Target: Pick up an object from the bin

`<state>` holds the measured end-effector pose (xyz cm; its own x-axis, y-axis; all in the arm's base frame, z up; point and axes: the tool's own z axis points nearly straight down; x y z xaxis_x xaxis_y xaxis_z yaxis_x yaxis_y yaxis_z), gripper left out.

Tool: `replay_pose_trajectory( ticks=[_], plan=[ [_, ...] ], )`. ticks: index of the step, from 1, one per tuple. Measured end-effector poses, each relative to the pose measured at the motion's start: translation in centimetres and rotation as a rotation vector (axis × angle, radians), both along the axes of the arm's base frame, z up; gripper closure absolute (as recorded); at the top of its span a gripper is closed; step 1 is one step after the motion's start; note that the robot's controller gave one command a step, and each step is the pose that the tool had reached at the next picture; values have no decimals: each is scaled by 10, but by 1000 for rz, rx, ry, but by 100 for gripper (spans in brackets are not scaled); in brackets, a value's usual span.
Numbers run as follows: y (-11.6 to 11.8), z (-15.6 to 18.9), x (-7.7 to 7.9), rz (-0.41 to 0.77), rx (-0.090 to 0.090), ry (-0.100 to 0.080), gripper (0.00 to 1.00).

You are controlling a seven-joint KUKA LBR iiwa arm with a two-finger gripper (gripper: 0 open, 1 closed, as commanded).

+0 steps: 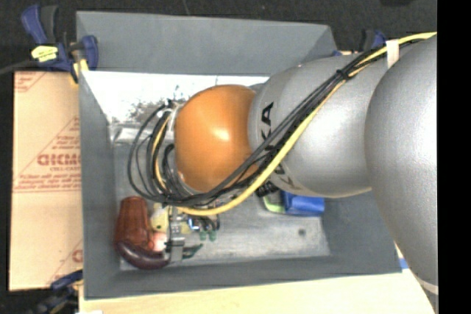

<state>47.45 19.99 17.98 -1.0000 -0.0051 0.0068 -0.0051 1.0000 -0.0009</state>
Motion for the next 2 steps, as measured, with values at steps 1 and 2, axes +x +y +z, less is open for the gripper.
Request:
replay_pose_trajectory(
  ticks=[1, 2],
  plan=[
    [-1, 5, 2, -6, 2, -7, 0],
    [-21, -40, 37, 199, 5, -14, 0]
  ],
)
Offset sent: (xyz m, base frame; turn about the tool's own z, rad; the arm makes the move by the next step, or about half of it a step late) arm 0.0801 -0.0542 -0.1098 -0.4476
